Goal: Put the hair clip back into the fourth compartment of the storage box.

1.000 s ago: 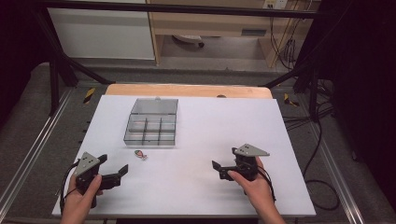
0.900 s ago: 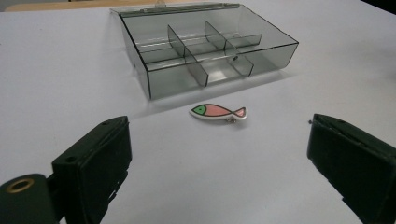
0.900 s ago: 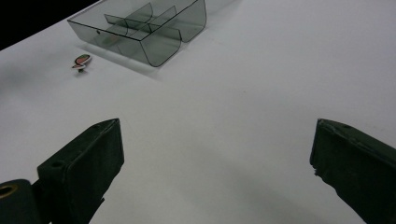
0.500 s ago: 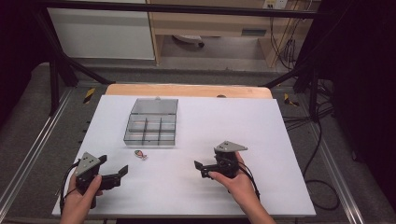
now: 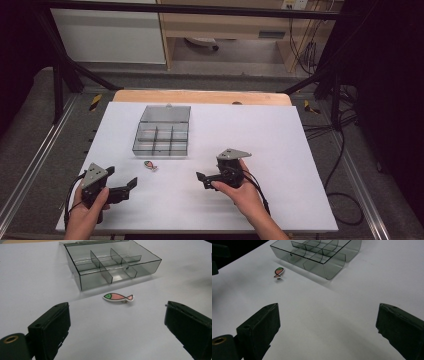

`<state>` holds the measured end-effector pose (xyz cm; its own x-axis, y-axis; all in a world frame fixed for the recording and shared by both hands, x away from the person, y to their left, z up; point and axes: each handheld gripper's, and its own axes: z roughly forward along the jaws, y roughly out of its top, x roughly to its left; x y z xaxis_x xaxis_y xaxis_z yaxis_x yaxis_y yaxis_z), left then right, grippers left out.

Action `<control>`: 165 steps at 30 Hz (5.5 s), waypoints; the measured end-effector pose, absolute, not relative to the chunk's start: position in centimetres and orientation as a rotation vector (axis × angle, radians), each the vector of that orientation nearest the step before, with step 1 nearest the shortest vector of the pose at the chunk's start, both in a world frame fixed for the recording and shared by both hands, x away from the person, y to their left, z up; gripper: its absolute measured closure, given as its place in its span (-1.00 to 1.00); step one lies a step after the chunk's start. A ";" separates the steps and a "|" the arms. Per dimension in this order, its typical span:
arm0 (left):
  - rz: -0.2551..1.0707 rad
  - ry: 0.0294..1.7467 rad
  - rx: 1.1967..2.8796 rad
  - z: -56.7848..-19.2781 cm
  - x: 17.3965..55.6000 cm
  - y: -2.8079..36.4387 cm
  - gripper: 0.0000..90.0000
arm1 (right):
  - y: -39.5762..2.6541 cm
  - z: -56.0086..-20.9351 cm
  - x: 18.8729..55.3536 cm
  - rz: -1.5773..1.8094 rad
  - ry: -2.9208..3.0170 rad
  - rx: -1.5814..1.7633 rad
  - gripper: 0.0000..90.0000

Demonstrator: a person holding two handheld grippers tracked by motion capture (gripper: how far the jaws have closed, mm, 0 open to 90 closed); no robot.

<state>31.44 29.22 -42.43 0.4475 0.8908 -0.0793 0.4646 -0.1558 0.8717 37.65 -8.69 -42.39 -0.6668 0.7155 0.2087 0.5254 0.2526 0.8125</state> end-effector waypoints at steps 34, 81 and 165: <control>0.595 1.198 1.797 -42.5 31.5 30.1 -0.86 | -2.0 -41.4 39.1 1.409 2.395 1.103 -0.74; 0.592 1.235 1.815 -42.7 31.5 30.4 -0.85 | 3.1 -38.6 41.5 1.477 2.318 0.983 -0.75; 0.575 1.239 1.804 -42.7 31.5 30.4 -0.84 | 10.3 -45.8 42.2 1.228 2.561 0.765 0.86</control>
